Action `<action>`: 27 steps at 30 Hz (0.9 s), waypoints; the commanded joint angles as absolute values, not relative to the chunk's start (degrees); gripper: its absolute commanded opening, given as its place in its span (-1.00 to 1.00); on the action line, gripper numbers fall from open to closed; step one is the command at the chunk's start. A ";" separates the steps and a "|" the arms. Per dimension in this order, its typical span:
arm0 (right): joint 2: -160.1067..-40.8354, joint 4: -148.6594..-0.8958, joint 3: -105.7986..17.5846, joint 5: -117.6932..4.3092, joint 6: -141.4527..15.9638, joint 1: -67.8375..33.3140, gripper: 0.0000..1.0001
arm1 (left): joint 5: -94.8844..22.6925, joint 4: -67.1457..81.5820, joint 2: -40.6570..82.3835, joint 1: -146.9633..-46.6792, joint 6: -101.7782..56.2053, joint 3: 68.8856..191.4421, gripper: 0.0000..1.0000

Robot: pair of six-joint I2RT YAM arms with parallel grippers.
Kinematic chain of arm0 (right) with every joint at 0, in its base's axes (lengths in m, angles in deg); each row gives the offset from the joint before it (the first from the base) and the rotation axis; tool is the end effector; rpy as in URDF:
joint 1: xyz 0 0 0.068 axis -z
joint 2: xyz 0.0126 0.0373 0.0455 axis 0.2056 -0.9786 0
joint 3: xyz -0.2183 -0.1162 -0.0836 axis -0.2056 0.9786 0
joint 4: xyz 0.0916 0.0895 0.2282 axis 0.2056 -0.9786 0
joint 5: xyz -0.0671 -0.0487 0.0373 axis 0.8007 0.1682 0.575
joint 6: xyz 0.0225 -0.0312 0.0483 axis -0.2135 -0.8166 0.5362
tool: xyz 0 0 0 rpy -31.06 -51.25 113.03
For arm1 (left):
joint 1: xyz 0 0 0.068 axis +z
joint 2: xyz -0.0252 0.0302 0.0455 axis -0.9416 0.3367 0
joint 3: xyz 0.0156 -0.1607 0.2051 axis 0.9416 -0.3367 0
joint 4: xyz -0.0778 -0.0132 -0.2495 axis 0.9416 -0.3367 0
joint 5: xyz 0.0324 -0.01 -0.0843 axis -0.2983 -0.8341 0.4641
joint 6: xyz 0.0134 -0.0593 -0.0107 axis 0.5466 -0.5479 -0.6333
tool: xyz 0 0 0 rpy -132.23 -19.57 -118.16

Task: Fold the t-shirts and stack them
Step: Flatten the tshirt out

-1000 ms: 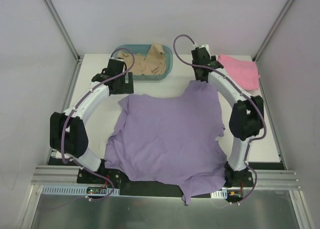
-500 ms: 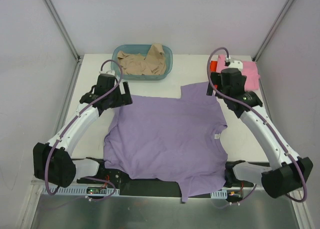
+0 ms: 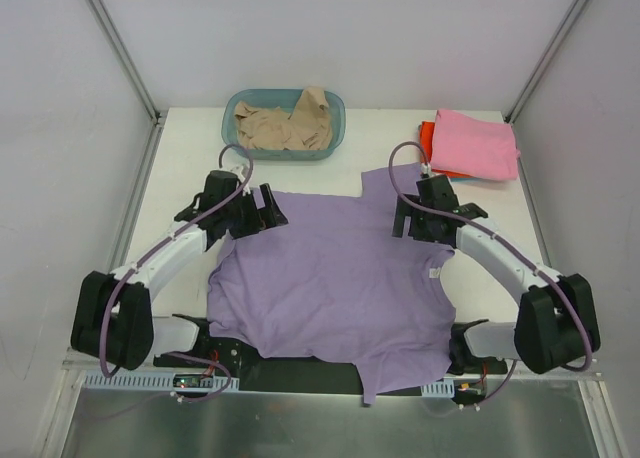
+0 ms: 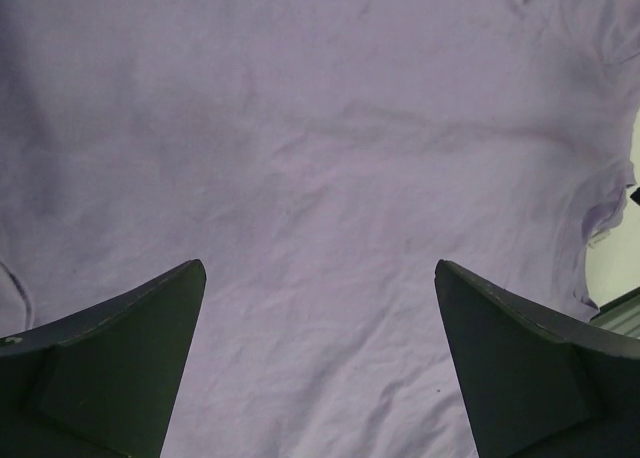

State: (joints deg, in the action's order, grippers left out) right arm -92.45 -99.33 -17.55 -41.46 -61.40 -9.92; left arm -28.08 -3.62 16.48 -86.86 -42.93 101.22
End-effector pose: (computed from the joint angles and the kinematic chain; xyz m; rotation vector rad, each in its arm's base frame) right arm 0.2564 0.0959 0.2186 -0.2276 2.4089 0.0778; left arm 0.2631 -0.0917 0.2196 -0.1388 2.2867 -0.7687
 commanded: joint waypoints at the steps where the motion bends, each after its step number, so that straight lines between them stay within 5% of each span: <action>1: -97.25 -98.44 -18.92 -41.76 -57.61 -9.67 0.93 | -26.95 0.46 21.56 -87.11 -45.48 99.92 0.99; 10: -108.77 -100.20 -22.78 -39.91 -57.34 -8.88 0.93 | -44.08 -1.74 30.26 -84.30 -42.07 103.51 0.99; 15: -112.37 -100.81 -24.19 -40.00 -57.43 -8.17 0.94 | -60.16 -11.12 40.98 -78.77 -42.40 115.54 0.99; 22: -112.47 -102.05 -27.09 -39.21 -58.66 -7.65 0.94 | -62.12 -19.40 43.28 -73.75 -42.41 125.84 0.98; 27: -110.19 -102.13 -26.84 -40.35 -58.40 -7.73 0.93 | -51.06 -19.59 35.30 -73.92 -42.67 123.40 0.99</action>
